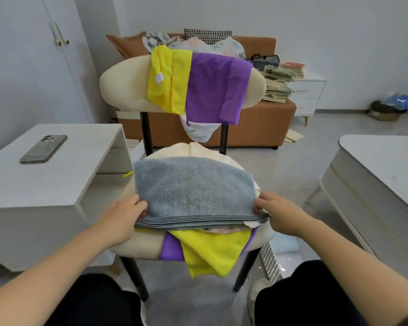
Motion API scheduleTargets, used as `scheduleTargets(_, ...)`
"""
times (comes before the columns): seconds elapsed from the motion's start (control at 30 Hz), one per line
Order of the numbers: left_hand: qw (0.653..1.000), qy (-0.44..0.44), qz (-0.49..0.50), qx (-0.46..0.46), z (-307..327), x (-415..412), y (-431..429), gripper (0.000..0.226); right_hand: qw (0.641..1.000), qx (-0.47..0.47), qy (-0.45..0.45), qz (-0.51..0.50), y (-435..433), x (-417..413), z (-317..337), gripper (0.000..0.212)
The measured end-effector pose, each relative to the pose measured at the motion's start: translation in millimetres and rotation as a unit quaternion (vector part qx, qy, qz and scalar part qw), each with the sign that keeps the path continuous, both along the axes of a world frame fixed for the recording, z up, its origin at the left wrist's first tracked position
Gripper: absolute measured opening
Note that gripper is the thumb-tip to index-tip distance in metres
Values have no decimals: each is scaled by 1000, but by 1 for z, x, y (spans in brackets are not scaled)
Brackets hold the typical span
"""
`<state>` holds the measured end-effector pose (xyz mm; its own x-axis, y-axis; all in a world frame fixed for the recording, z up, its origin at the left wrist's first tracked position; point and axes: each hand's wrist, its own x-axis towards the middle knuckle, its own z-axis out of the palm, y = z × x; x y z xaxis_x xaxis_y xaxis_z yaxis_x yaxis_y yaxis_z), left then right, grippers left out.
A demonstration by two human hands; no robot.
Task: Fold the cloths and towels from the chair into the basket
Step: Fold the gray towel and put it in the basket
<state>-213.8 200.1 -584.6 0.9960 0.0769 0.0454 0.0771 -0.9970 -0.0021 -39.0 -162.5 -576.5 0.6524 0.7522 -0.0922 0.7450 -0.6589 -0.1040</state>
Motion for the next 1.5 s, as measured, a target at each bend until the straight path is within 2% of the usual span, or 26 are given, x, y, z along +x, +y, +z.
scheduleTargets(0.07, 999, 29, 33, 13, 9, 1, -5, 29, 1000, 9, -5, -5, -2, 4, 2, 48)
scheduleTargets(0.17, 985, -149, 51, -71, 19, 11, -12, 18, 992, 118, -28, -43, 11, 8, 6, 45)
scheduleTargets(0.23, 965, -244, 24, -94, 24, 25, -29, 30, 978, 199, -52, -40, 32, 6, 5, 41)
scheduleTargets(0.27, 961, -262, 12, -91, 26, 34, -41, 38, 975, 214, -60, -27, 46, 3, 4, 47)
scheduleTargets(0.33, 966, -248, -1, -66, 24, 53, -64, 50, 980, 195, -42, -18, 75, -4, 5, 61)
scheduleTargets(0.4, 977, -210, 4, -21, 14, 74, -77, 58, 983, 183, -16, -19, 104, -8, 5, 65)
scheduleTargets(0.57, 985, -166, 36, 21, -8, 104, -71, 58, 985, 169, -22, -33, 140, 3, -21, 70)
scheduleTargets(0.9, 973, -185, 128, -43, -21, 106, -60, 61, 984, 168, -16, -57, 143, 5, -33, 65)
scheduleTargets(1.0, 958, -205, 174, -99, -17, 103, -51, 64, 982, 172, -33, -63, 146, 2, -30, 66)
scheduleTargets(1.07, 931, -243, 209, -174, -10, 101, -39, 60, 978, 189, -45, -74, 151, -1, -27, 68)
scheduleTargets(1.17, 857, -300, 264, -326, 2, 97, -19, 48, 968, 230, -66, -78, 165, -11, -21, 71)
scheduleTargets(1.27, 779, -280, 325, -458, 10, 91, -3, 34, 959, 260, -94, -57, 181, -20, -21, 68)
scheduleTargets(1.4, 658, -234, 321, -640, 18, 84, 12, 12, 961, 245, -113, -57, 193, -24, -28, 66)
scheduleTargets(1.43, 646, -220, 310, -662, 19, 82, 14, 10, 962, 242, -113, -61, 194, -23, -29, 66)
scheduleTargets(1.5, 657, -217, 286, -663, 18, 78, 18, 9, 962, 240, -112, -64, 194, -23, -29, 65)
